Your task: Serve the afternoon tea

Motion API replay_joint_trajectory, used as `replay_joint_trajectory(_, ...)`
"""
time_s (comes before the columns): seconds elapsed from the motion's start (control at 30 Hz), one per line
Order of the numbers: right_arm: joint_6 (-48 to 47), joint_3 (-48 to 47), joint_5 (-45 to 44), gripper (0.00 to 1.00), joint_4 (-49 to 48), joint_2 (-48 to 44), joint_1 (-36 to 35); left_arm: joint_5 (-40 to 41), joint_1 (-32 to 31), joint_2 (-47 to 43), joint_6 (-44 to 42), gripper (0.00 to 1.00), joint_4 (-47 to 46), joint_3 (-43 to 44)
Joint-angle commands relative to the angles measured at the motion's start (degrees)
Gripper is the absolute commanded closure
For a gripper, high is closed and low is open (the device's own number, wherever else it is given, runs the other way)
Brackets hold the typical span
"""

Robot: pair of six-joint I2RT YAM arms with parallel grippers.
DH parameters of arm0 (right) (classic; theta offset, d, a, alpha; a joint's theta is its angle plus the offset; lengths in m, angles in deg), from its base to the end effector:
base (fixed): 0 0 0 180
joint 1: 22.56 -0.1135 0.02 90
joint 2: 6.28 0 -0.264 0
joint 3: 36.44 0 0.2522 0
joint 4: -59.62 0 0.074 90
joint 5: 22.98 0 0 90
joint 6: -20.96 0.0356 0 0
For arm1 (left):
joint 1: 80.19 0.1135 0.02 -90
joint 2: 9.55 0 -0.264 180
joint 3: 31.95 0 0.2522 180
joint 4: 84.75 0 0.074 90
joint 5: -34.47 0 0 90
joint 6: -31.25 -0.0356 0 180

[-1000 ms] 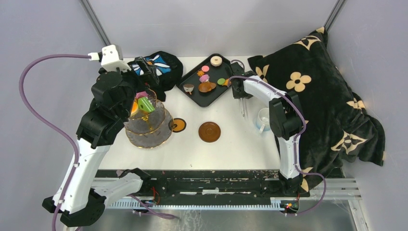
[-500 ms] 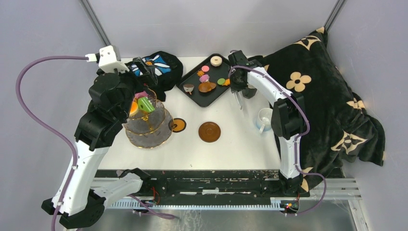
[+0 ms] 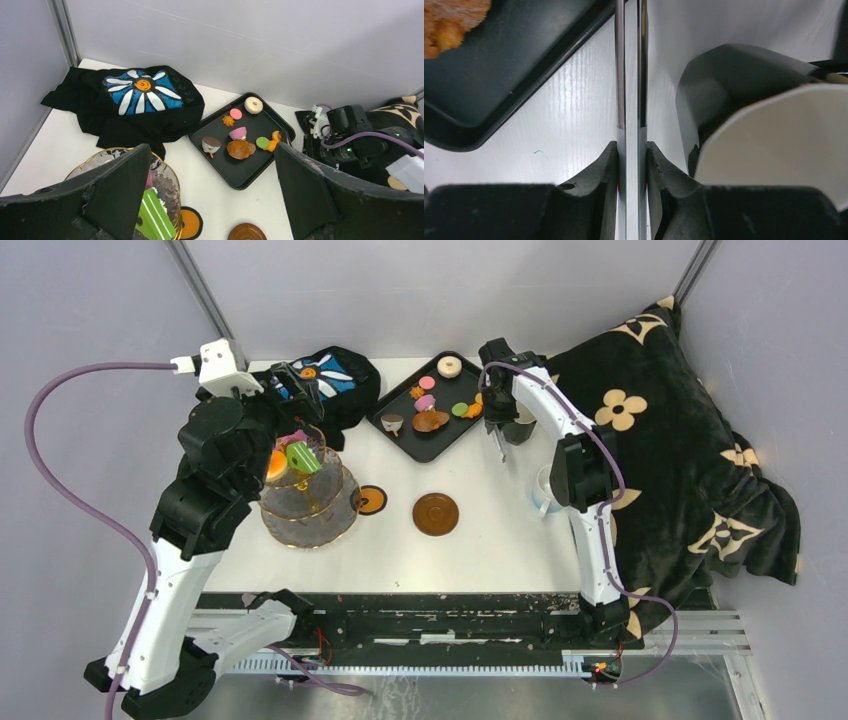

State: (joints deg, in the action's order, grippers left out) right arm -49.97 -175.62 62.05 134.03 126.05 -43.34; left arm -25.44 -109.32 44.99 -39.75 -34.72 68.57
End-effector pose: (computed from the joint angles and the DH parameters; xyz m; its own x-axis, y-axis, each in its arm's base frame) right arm 0.4592 0.1709 0.2376 -0.9221 -0.0018 -0.3869 -0.0225 0.9985 0.0490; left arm 0.1368 -0.0558 0.5025 -0.0532 -0.2928 -0.9547 -0.0349 0.9560 -0.2913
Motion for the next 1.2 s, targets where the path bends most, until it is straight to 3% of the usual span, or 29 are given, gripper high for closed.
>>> replay_joint_trajectory(0.0,-0.22,-5.02,-0.04,0.99,4.7,3.11,-0.12,1.87,-0.15,-1.25,-1.6,0.01,-2.2,-0.18)
replay_joint_trajectory(0.67,-7.68,-12.94,9.94,0.99,12.37,5.59,-5.42,1.73,-0.14,-1.7,-0.86,0.01,-2.0,-0.39)
replay_joint_trajectory(0.93,-6.26,-6.76,4.97,0.99,6.11,-4.5,-4.56,1.01,-0.15,-1.28,-0.56,0.01,-2.13,-0.19)
replay_joint_trajectory(1.17,-8.4,-0.8,10.06,0.99,6.35,-6.94,-4.51,0.77,-0.18,-0.98,-0.56,0.01,-2.38,-0.18)
